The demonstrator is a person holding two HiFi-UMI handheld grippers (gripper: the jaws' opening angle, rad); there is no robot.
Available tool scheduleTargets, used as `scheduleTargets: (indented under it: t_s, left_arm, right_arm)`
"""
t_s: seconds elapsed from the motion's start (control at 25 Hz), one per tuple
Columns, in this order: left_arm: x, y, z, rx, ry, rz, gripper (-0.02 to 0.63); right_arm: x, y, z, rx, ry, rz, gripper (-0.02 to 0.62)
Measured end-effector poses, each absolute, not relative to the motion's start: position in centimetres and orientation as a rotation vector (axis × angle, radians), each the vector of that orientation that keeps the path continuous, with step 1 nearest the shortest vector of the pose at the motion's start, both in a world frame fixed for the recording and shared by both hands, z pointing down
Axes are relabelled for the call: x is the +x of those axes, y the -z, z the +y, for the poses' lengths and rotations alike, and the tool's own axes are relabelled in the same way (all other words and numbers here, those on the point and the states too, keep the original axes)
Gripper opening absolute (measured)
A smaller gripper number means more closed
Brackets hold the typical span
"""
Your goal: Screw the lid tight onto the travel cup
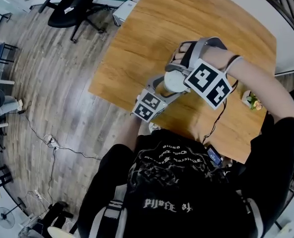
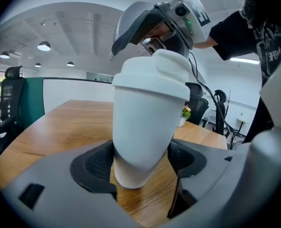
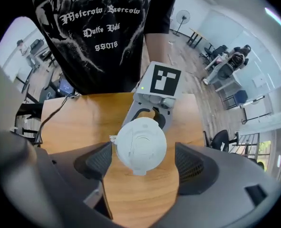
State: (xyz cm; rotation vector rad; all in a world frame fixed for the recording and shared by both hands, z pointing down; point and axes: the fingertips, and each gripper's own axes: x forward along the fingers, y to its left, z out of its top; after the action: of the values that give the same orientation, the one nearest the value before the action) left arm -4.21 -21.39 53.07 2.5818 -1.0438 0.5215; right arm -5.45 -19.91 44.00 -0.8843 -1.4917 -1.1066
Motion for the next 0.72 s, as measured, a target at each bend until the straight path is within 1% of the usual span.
scheduleTargets:
  t_s: [0.08,0.16,0.36,0.72]
  left_arm:
    - [-4.2,-53.1,-21.7,2.578,-0.515,-1.05,0.387]
    - [-4.1,-53.2,-22.1,2.571,-0.502,-1.059,0.387]
    - [-4.6,-53.5,-21.7,2.565,-0.502,-1.066,0.387]
    - [-4.7,-53.9,-21.5,2.543,-0.498,-1.082,0.387]
  right_arm:
    - [-5.3,-44.7,-20.3,-0.921,1.061,-1.479,0.411]
    - [-5.0,-45.2,-20.4,-0.938,1.009,-1.498,0.382]
    - [-5.8,-45.6,-19.8,-0.9,0.919,-1.565,0.382]
    - [-6.6,-45.7,-19.9,-0.663,0.558,-1.803,0.377]
